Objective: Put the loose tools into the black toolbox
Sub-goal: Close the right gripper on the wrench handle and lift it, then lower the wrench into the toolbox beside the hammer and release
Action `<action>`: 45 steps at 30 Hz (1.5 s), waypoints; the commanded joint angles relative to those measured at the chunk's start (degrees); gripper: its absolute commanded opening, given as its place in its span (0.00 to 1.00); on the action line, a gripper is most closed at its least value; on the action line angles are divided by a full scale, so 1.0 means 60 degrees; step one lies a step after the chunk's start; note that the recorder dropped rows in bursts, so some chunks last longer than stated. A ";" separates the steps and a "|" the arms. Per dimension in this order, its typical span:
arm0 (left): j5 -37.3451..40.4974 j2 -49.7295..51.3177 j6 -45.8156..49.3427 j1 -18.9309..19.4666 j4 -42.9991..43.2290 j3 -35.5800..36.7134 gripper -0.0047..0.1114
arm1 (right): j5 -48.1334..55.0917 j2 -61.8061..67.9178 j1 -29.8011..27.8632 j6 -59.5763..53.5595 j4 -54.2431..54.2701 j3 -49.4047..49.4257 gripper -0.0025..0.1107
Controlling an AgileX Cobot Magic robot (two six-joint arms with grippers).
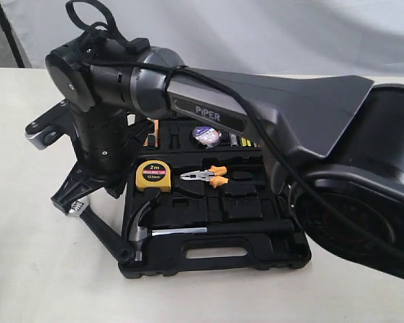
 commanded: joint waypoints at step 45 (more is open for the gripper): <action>-0.0162 -0.0076 -0.0098 0.0031 -0.0130 0.0089 0.05 | -0.0009 0.0073 0.0289 0.0003 -0.0500 -0.1950 0.02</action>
